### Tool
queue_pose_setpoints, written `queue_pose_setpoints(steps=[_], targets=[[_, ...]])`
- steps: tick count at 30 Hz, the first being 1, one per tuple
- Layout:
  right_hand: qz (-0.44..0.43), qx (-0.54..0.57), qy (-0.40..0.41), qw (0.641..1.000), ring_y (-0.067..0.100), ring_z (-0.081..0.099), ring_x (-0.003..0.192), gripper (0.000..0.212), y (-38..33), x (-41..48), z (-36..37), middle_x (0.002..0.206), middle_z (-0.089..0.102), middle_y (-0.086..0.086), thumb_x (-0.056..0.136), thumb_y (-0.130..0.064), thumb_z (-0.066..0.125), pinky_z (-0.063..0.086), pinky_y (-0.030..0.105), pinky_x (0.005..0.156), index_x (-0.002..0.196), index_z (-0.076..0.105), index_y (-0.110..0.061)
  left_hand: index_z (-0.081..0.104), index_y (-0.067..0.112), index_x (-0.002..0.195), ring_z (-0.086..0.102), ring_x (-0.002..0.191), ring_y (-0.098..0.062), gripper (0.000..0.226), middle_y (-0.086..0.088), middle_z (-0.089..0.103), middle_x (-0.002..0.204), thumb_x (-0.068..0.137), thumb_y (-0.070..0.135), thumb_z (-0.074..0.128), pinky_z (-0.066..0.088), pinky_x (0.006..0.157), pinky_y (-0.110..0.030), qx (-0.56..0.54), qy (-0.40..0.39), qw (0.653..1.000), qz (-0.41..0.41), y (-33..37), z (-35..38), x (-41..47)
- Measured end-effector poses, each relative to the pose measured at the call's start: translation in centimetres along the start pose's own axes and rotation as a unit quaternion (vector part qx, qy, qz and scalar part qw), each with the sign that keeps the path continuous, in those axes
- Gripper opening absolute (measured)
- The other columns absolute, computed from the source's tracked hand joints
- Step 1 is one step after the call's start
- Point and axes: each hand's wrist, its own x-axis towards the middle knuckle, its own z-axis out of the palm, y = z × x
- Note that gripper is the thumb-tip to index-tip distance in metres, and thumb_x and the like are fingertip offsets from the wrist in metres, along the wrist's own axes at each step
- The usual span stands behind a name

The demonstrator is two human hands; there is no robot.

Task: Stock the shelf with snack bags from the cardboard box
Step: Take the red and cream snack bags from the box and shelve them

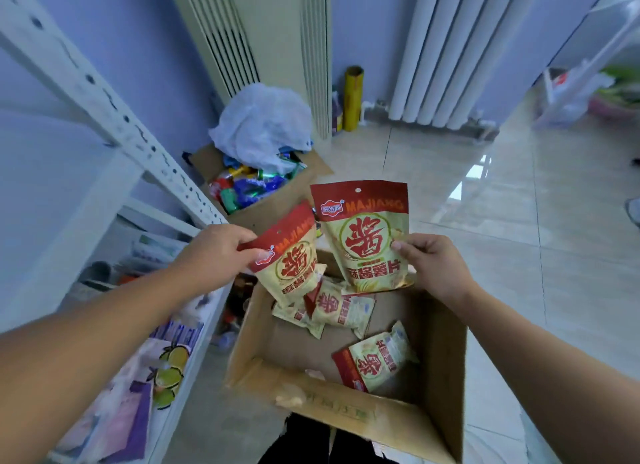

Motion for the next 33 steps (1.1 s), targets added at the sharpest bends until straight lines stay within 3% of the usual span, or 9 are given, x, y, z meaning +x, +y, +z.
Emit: queue_pose_setpoints(steps=[5,7,10,17,21,23,29,31,33], targets=[[-0.085,0.03,-0.01,0.996,0.018,0.076,0.091,0.025,-8.6,-0.6,-0.9,0.092,0.08,-0.002,0.1,-0.025,0.06,0.058,0.03,0.081,0.095,0.078,-0.008,0.072,0.038,0.08,0.062,0.055,0.004,0.006,0.024,0.067,0.06,0.085,0.039,0.075,0.039,0.051,-0.018,-0.004,0.074,0.997,0.021,2.6,-8.5,-4.6],[-0.111,0.03,-0.018,0.993,0.02,0.076,0.092,0.025,-11.5,-0.9,-1.0,0.092,0.08,0.0,0.101,-0.024,0.06,0.059,0.038,0.087,0.094,0.078,-0.009,0.074,0.037,0.084,0.06,0.054,0.008,0.002,0.026,0.065,0.057,0.086,0.037,0.075,0.035,0.049,-0.014,-0.003,0.109,0.994,0.024,3.7,-11.3,-6.8],[-0.151,0.021,-0.025,0.988,0.026,0.075,0.091,0.024,-15.6,-1.1,-0.8,0.09,0.08,0.002,0.099,-0.027,0.062,0.056,0.052,0.092,0.089,0.079,-0.012,0.078,0.037,0.087,0.065,0.067,0.004,0.003,0.017,0.074,0.072,0.084,0.036,0.076,0.042,0.06,-0.02,-0.004,0.172,0.985,0.018,4.8,-15.4,-10.0],[-0.251,0.015,-0.062,0.966,0.029,0.075,0.089,0.028,-25.0,-3.1,2.0,0.087,0.079,0.006,0.098,-0.029,0.065,0.057,0.053,0.091,0.086,0.077,-0.006,0.076,0.037,0.09,0.065,0.08,-0.001,0.007,0.018,0.073,0.085,0.086,0.041,0.072,0.045,0.065,-0.025,0.012,0.293,0.956,-0.01,4.1,-23.6,-18.2],[-0.291,0.008,-0.111,0.95,0.038,0.073,0.092,0.033,-29.3,-4.7,5.8,0.089,0.077,0.015,0.097,-0.032,0.064,0.056,0.059,0.09,0.088,0.073,-0.002,0.076,0.038,0.087,0.065,0.076,0.005,0.003,0.02,0.073,0.083,0.086,0.039,0.073,0.043,0.064,-0.021,0.003,0.352,0.936,-0.023,2.1,-26.9,-23.7],[-0.309,0.016,-0.135,0.941,0.034,0.074,0.091,0.029,-31.4,-5.9,8.2,0.089,0.078,0.011,0.098,-0.028,0.064,0.057,0.056,0.092,0.089,0.075,-0.003,0.074,0.04,0.085,0.063,0.071,0.009,0.003,0.021,0.072,0.08,0.086,0.04,0.072,0.04,0.059,-0.019,0.008,0.369,0.928,-0.039,0.9,-28.2,-26.5],[-0.329,0.044,-0.203,0.921,0.03,0.076,0.088,0.024,-36.1,-10.1,18.7,0.088,0.079,0.009,0.099,-0.02,0.063,0.058,0.052,0.092,0.086,0.078,-0.006,0.075,0.036,0.081,0.058,0.051,0.006,0.009,0.028,0.063,0.056,0.088,0.038,0.071,0.037,0.049,-0.024,0.041,0.381,0.918,-0.103,-5.6,-31.6,-35.7],[-0.325,0.052,-0.218,0.919,0.028,0.076,0.09,0.024,-36.6,-11.0,21.8,0.091,0.079,0.008,0.099,-0.022,0.063,0.057,0.052,0.094,0.086,0.079,-0.01,0.077,0.036,0.082,0.062,0.052,-0.002,0.007,0.024,0.067,0.059,0.087,0.04,0.073,0.042,0.049,-0.027,0.043,0.388,0.914,-0.113,-7.6,-32.0,-37.7],[-0.325,0.048,-0.243,0.913,0.026,0.076,0.09,0.024,-37.2,-12.8,26.5,0.092,0.08,0.006,0.099,-0.023,0.062,0.056,0.049,0.094,0.088,0.08,-0.012,0.078,0.035,0.085,0.058,0.048,-0.001,0.004,0.023,0.068,0.061,0.085,0.037,0.075,0.039,0.048,-0.02,0.036,0.398,0.907,-0.132,-10.8,-32.4,-41.1]])
